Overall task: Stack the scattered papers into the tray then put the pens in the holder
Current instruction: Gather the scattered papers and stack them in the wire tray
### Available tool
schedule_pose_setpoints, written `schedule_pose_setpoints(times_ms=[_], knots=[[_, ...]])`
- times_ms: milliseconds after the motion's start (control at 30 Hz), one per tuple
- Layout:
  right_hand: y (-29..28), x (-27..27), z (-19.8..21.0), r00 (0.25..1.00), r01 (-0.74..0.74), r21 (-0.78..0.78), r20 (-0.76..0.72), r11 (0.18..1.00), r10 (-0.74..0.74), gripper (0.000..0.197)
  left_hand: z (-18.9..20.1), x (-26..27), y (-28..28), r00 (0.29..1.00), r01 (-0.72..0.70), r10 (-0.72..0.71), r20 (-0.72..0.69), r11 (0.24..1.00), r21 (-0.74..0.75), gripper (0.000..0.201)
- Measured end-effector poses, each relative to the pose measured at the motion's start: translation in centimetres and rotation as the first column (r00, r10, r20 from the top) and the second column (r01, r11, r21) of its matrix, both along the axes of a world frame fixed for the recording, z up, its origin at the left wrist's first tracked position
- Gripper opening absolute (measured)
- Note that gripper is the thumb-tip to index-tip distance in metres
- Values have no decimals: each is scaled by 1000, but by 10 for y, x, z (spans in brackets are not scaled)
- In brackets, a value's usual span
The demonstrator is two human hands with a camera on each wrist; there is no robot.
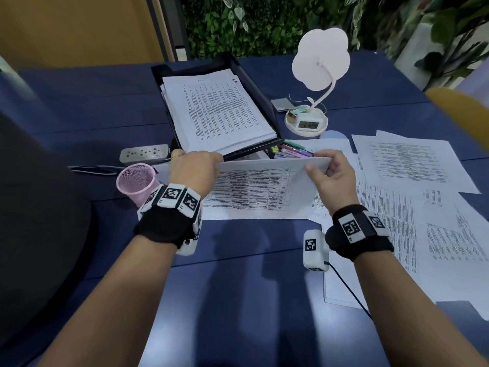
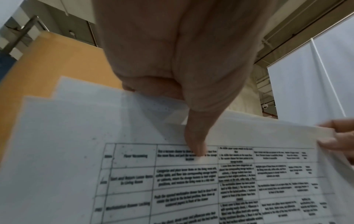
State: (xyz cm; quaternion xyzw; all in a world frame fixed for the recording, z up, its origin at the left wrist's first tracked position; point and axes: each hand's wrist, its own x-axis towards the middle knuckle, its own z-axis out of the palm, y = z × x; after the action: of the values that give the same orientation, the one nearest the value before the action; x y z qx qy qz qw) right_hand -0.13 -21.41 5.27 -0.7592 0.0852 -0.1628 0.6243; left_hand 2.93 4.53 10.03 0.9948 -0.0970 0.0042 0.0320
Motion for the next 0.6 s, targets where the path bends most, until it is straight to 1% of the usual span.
schedule_pose_setpoints(times_ms=[33,67,100,133,167,200,233,267,300,333,367,400,433,467,500,533,600], knots=[[0,2,2,1000,15,-82,17,996,-14,22,1,0,0,1000,1,-1,-1,1000,4,21],[-1,4,4,999,24,-207,29,978,-19,23,2,1,-1,1000,1,-1,-2,1000,9,21],[0,5,7,1000,20,-369,29,929,-10,27,3,1,-2,1000,3,-3,-1,1000,14,21],[1,6,10,1000,13,-547,11,837,-8,28,3,1,-2,1000,9,-9,-2,1000,21,20],[4,7,13,999,-1,-702,-28,713,-27,27,4,2,-3,1000,17,-17,0,1000,24,20],[7,8,16,995,-34,-795,-82,605,-53,24,4,2,-4,1000,25,-25,4,999,28,20],[9,8,19,988,-77,-831,-139,551,-71,20,4,1,-5,999,31,-31,12,999,30,20],[10,8,18,981,-114,-832,-181,542,-72,20,4,0,-5,999,31,-32,26,999,26,19],[9,8,19,977,-143,-811,-208,567,-51,21,4,0,-5,998,28,-28,57,1000,7,16],[8,7,19,976,-166,-762,-219,626,-9,21,1,-1,-4,994,19,-16,106,999,-27,14],[6,6,18,976,-178,-687,-213,705,39,22,-2,-1,-1,985,5,8,173,997,-71,19],[4,5,18,976,-186,-594,-206,783,75,23,-6,-2,1,969,-21,48,241,993,-113,33],[2,5,17,973,-190,-506,-209,841,94,22,-10,-3,5,949,-55,102,297,985,-163,51],[0,5,16,972,-189,-434,-211,881,104,20,-11,-3,8,926,-87,161,342,971,-221,66],[-3,6,15,970,-187,-376,-214,908,112,16,-11,-3,10,904,-116,217,368,954,-276,77],[-5,7,14,970,-186,-322,-210,928,121,13,-11,-3,13,886,-140,267,380,934,-329,85],[-8,8,13,971,-168,-203,-200,965,128,8,-11,-4,16,852,-172,351,390,889,-424,93]])
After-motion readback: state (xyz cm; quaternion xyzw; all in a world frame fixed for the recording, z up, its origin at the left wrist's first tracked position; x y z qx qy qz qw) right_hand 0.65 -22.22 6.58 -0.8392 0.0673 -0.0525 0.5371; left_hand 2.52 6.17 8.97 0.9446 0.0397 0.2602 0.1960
